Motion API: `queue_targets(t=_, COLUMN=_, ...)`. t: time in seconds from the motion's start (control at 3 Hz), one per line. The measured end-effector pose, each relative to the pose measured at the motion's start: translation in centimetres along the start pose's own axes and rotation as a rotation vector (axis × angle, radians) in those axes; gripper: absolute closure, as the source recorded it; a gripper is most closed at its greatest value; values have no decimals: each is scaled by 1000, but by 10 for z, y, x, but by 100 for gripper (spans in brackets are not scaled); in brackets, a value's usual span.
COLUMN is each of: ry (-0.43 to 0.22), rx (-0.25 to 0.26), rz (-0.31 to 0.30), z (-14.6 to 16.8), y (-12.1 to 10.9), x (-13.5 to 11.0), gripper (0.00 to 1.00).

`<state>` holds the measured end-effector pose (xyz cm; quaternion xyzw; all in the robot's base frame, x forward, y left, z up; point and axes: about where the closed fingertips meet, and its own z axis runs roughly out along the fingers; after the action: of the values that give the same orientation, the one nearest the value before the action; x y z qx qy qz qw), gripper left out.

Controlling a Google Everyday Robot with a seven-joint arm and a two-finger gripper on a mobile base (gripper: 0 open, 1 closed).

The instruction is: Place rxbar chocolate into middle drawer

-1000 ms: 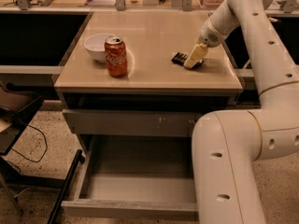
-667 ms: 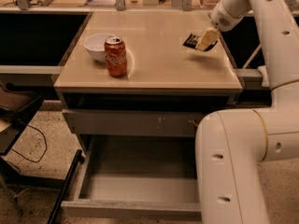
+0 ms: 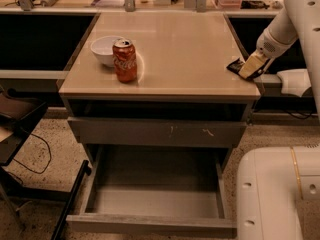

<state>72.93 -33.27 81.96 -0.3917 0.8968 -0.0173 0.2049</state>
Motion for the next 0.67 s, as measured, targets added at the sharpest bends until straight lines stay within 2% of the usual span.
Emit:
queue_targets(t=0.33, ry=0, rx=0, rz=0, z=0, y=0, x=0, gripper=100)
queue_targets(t=0.67, ry=-20, rx=62, rz=35, z=-44, y=3, x=1, gripper=100)
